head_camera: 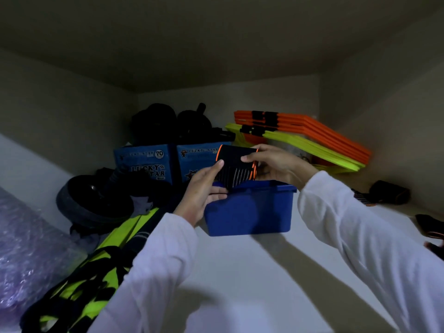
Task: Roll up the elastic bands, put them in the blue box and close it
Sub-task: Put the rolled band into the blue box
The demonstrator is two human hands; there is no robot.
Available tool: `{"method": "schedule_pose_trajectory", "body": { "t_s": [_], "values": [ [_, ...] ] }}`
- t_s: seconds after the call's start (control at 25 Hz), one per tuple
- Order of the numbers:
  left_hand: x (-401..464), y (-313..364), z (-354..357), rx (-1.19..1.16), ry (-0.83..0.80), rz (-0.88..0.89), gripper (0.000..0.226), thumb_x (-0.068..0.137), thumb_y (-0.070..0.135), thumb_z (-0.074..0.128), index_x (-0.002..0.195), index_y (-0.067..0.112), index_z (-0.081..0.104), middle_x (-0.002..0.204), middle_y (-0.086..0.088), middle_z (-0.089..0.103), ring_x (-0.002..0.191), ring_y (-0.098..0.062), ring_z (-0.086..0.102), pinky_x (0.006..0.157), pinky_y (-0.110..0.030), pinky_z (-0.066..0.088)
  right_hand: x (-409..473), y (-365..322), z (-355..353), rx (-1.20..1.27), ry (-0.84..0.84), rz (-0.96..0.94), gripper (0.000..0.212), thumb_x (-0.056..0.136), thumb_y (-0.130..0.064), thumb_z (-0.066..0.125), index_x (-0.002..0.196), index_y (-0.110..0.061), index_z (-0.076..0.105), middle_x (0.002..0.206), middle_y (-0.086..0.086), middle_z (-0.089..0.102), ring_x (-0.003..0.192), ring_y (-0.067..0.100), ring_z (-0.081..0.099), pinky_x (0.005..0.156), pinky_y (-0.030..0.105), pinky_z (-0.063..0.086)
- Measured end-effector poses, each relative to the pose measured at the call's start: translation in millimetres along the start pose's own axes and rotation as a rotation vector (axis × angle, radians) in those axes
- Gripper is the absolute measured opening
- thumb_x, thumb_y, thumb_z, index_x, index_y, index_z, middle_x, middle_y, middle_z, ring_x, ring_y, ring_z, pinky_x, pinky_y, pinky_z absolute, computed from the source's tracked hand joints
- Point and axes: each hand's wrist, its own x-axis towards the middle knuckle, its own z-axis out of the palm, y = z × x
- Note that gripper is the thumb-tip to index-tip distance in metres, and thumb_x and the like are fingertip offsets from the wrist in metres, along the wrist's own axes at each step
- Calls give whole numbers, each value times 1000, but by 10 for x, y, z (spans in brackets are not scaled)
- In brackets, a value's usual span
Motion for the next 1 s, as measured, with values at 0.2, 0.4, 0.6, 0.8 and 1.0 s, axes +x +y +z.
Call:
{"method": "schedule_pose_trajectory", "body": {
  "t_s": [0.2, 0.4, 0.6, 0.8, 1.0],
  "values": [
    [338, -72, -187, 136, 390, 140, 14, 91, 17, 52, 96, 11, 63, 102, -12, 65, 85, -20, 54, 69, -30, 47, 504, 128, 78, -18, 64, 94, 17, 84, -17, 66, 81, -17, 49, 82, 3, 58, 70, 16, 56, 58, 26, 47],
    [469, -179, -270, 464, 526, 153, 25, 93, 9, 48, 108, 0, 66, 118, -13, 66, 96, -18, 56, 73, -15, 34, 818, 286, 244, -289, 16, 226, 27, 87, -17, 63, 108, -8, 51, 86, 5, 57, 72, 18, 54, 59, 27, 45],
    [513, -271, -304, 452, 531, 85, 25, 92, 6, 48, 108, -2, 65, 117, -17, 65, 92, -19, 54, 77, -21, 37, 1108, 483, 335, -696, -209, 467, 24, 88, -23, 61, 103, -5, 62, 118, 13, 58, 125, 32, 50, 106, 41, 41],
    [529, -313, -310, 435, 501, 95, 25, 92, 3, 48, 109, -4, 64, 116, -17, 65, 90, -14, 52, 76, -18, 37, 1146, 476, 427, -961, -376, 596, 45, 97, -23, 44, 136, -2, 45, 143, 14, 46, 126, 29, 49, 110, 39, 38],
    [551, -347, -320, 445, 481, 97, 25, 92, 3, 48, 110, -4, 64, 116, -17, 65, 90, -15, 53, 73, -16, 39, 1100, 484, 426, -919, -450, 612, 33, 100, -16, 33, 121, -1, 53, 91, 11, 61, 72, 18, 55, 71, 28, 49]
  ]
}}
